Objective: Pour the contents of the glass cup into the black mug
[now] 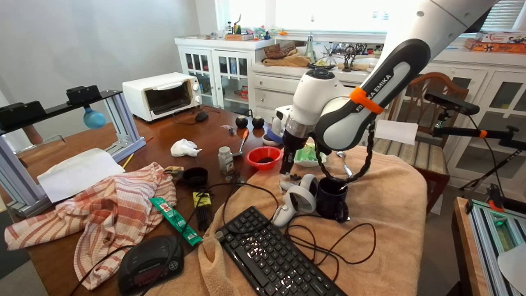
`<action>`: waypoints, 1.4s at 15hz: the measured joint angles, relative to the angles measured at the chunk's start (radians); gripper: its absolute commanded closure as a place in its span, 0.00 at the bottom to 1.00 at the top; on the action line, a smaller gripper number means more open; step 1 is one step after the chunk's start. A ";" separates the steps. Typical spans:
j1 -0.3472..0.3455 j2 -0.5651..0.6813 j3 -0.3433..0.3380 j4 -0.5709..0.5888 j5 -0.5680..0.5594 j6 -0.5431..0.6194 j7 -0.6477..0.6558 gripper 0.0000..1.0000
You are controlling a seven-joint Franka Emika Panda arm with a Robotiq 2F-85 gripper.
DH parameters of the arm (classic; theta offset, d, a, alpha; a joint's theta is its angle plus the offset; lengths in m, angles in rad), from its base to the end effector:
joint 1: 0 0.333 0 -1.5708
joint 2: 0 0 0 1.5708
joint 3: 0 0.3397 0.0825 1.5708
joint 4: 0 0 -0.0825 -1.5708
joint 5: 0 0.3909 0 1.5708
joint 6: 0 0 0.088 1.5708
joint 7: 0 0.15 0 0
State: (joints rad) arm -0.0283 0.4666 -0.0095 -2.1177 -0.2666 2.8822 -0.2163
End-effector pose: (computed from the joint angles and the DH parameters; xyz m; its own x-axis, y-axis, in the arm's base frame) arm 0.6300 -0.0115 0.1927 0.8736 0.4249 0.2372 0.3844 -0.9015 0.1990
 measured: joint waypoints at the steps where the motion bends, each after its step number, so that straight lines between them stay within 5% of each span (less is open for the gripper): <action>1: 0.017 -0.028 -0.012 -0.020 -0.004 0.000 0.007 0.70; 9: 0.172 -0.180 -0.233 -0.141 -0.196 0.002 0.276 0.70; 17: 0.134 -0.320 -0.200 -0.380 -0.175 0.002 0.301 0.70; 21: 0.144 -0.368 -0.235 -0.455 -0.240 0.002 0.469 0.70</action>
State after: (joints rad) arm 0.1153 0.0990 -0.2449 -2.5724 -0.5071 2.8838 0.2524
